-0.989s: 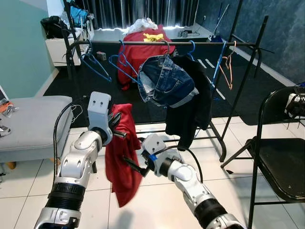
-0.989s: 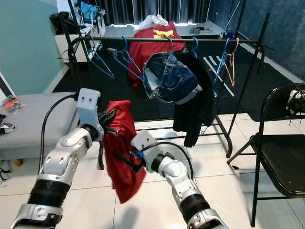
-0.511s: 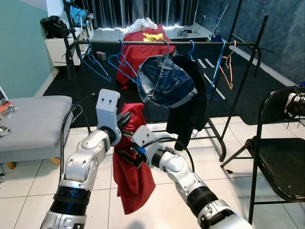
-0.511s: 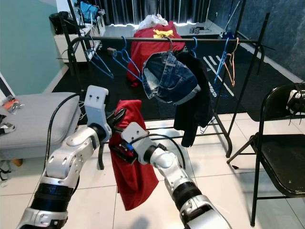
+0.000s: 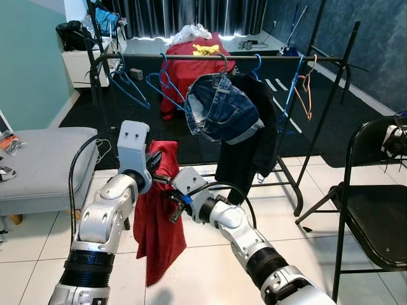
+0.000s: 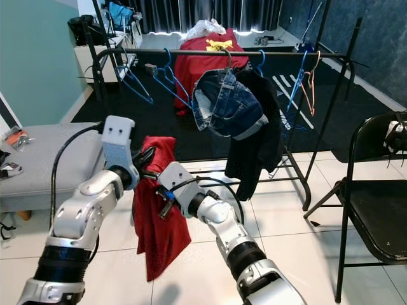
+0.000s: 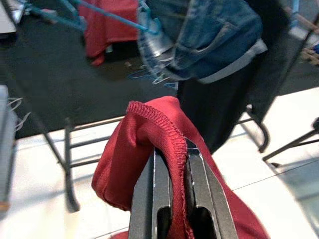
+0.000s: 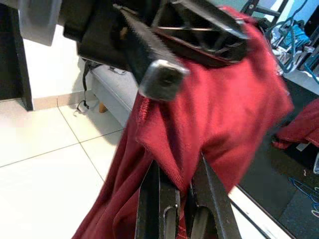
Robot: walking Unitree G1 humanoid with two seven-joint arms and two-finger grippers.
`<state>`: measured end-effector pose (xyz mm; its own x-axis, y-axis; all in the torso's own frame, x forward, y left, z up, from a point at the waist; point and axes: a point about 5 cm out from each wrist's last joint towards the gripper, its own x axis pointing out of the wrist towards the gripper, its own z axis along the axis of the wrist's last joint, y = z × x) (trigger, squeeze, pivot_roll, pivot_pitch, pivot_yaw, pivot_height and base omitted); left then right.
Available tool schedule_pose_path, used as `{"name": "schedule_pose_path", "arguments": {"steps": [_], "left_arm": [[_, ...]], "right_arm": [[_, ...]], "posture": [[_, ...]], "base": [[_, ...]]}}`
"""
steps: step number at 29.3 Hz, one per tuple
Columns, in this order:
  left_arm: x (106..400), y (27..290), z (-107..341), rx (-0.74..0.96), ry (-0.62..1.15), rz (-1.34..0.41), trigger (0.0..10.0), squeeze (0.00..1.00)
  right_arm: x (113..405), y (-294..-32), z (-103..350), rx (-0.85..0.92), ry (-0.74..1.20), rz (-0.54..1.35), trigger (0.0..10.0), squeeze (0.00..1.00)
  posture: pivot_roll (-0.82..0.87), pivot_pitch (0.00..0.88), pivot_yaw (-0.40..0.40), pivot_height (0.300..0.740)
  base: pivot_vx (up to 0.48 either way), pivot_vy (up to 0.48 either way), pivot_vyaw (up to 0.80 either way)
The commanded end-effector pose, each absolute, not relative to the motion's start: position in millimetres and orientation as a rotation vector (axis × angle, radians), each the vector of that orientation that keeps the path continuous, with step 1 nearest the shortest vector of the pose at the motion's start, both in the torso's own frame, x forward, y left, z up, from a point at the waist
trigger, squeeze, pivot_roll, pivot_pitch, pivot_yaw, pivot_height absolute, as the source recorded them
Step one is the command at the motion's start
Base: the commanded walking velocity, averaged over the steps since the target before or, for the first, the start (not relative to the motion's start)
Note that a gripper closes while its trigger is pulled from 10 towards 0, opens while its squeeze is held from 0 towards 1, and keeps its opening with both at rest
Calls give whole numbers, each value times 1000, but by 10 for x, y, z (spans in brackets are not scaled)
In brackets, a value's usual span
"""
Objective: Hang hanger
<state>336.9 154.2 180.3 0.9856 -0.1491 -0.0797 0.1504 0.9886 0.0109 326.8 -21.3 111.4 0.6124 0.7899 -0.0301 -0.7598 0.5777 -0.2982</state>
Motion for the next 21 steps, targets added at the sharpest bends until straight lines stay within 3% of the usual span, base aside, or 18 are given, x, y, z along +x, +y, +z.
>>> {"name": "schedule_pose_path", "arguments": {"steps": [1, 2, 3, 7, 8, 11, 13, 21], "left_arm": [[3376, 1648, 1789, 37, 91, -103, 10000, 0], [3362, 1679, 1750, 40, 100, -110, 10000, 894], [3339, 1708, 1715, 22, 108, -107, 10000, 1000], [3294, 1751, 1645, 21, 134, -101, 10000, 1000], [3281, 1800, 1608, 27, 149, -86, 10000, 0], [3275, 1886, 1571, 33, 165, -58, 10000, 0], [3261, 2105, 1494, 98, 197, 3, 10000, 0], [3171, 2188, 1318, 182, 281, -65, 10000, 0]], "right_arm": [[3269, -250, 1112, -274, -125, 881, 0, 0], [3283, -279, 1120, -263, -130, 853, 0, 0], [3293, -319, 1134, -239, -139, 825, 0, 0], [3283, -407, 1137, -218, -149, 814, 0, 0], [3276, -454, 1129, -223, -150, 814, 0, 0], [3282, -515, 1122, -235, -147, 798, 0, 0], [3332, -661, 1162, -217, -150, 728, 0, 0], [3411, -841, 1226, -195, -145, 658, 0, 0]], "posture": [[30, 0, 13, 740], [31, 0, 10, 740], [34, 0, 7, 740], [39, 0, 5, 740], [40, 0, 7, 740], [26, 0, 14, 740], [23, 0, 11, 740], [30, 0, 4, 740]], "base": [[0, 0, 0], [0, 0, 0], [0, 0, 0], [0, 0, 0], [0, 0, 0], [0, 0, 0], [0, 0, 0], [0, 0, 0]]}}
